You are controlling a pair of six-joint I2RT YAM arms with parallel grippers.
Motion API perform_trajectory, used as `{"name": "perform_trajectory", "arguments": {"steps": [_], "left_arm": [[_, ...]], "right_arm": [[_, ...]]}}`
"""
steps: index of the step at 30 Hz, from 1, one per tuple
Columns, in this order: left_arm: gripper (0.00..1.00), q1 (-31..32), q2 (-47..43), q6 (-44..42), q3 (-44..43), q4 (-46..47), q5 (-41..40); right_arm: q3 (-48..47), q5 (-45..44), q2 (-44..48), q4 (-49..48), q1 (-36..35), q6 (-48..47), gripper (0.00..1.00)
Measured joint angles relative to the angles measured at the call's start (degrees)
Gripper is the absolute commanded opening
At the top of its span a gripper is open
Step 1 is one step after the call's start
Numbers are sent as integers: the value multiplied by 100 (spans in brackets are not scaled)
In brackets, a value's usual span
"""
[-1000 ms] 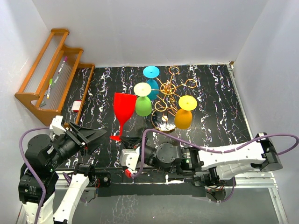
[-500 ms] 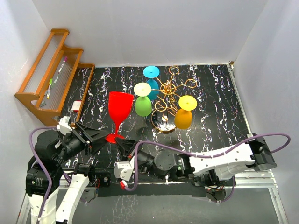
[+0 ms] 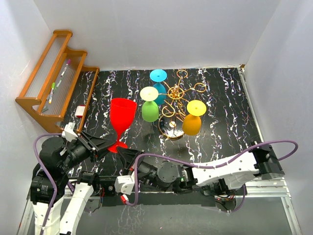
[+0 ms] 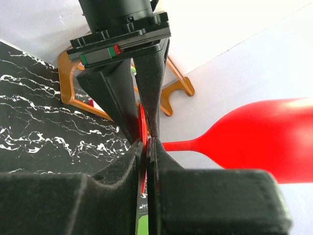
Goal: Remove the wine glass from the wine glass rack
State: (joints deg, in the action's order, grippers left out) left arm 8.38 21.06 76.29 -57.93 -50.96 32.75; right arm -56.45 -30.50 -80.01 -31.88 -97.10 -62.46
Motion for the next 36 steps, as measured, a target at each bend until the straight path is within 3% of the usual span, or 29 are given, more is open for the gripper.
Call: {"name": "perform_trajectory", "arguments": {"steps": [2,4,8,11,19,23,28,33,36], "left_arm": [[0,0,-26,35,87,66,39],[0,0,-55,111,138,177,55],[0,0,-140,90,256,262,98],[0,0,-251,-31,267,271,-2],[0,0,-1403,-11,619,313,-1025],[0,0,-2074,131,1091,352,-1513],[0,0,-2096,-50,1102,254,-1888],[0,0,-2096,-455,704,254,-2168],[0,0,-2100,-664,503,254,-2247]], "right_arm": [[2,-20,-15,0,-2,-42,10],[24,-24,-44,33,-7,-90,15],[179,-46,-57,9,-59,-83,39],[295,-203,2,81,-76,94,48],[404,-890,1145,1486,-81,1620,47],[-286,-1440,1508,2964,-79,3056,43],[-1340,-1628,1510,4572,-79,4472,41],[-2483,-1346,1325,6004,-28,5816,59],[-3298,-678,1137,6655,238,6467,62]]}}
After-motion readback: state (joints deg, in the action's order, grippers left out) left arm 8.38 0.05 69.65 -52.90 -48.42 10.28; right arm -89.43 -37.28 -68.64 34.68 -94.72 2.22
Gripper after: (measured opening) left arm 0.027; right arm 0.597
